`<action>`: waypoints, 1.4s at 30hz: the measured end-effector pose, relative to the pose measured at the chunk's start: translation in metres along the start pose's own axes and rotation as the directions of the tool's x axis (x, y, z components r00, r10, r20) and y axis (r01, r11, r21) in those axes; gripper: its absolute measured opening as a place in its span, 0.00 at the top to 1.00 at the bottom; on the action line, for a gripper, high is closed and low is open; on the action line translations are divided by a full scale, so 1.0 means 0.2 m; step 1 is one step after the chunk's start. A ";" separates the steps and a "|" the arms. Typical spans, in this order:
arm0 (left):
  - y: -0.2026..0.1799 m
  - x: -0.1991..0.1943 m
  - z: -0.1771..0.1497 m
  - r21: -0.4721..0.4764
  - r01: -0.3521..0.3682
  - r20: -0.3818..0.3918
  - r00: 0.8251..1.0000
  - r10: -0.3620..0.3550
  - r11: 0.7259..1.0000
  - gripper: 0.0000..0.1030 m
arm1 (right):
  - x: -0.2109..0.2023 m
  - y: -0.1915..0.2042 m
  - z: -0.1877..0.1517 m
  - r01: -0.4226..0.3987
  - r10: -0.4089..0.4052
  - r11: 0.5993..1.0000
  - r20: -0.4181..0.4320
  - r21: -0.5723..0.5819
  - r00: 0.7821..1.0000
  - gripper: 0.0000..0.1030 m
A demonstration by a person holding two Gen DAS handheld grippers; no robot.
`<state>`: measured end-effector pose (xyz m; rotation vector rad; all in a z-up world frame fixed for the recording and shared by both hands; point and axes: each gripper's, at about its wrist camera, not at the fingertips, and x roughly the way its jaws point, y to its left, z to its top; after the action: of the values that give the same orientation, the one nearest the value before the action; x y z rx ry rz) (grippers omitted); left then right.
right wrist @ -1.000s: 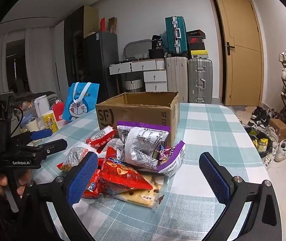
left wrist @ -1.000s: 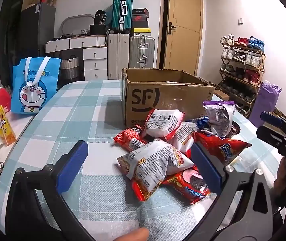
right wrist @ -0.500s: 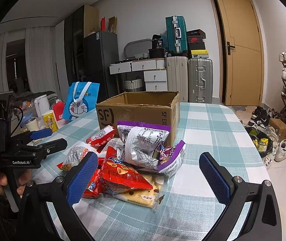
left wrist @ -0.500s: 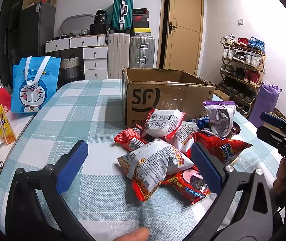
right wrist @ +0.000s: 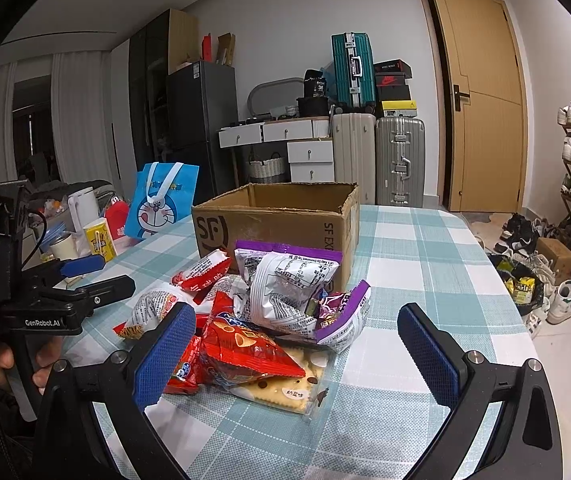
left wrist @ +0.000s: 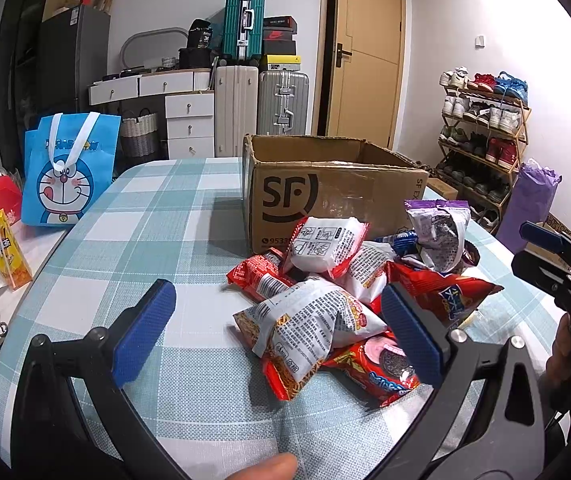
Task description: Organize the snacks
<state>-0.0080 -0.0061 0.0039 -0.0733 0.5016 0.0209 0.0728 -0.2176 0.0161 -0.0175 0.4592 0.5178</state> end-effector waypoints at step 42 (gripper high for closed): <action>0.05 0.09 0.00 -0.032 -0.026 -0.073 0.997 0.023 0.999 0.01 | 0.07 -0.07 0.04 0.049 -0.042 0.996 -0.090 0.069 0.995 0.00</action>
<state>0.0072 0.0031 -0.0042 -0.1000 0.5745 0.0505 0.0937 -0.2224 0.0150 0.0176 0.5625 0.4567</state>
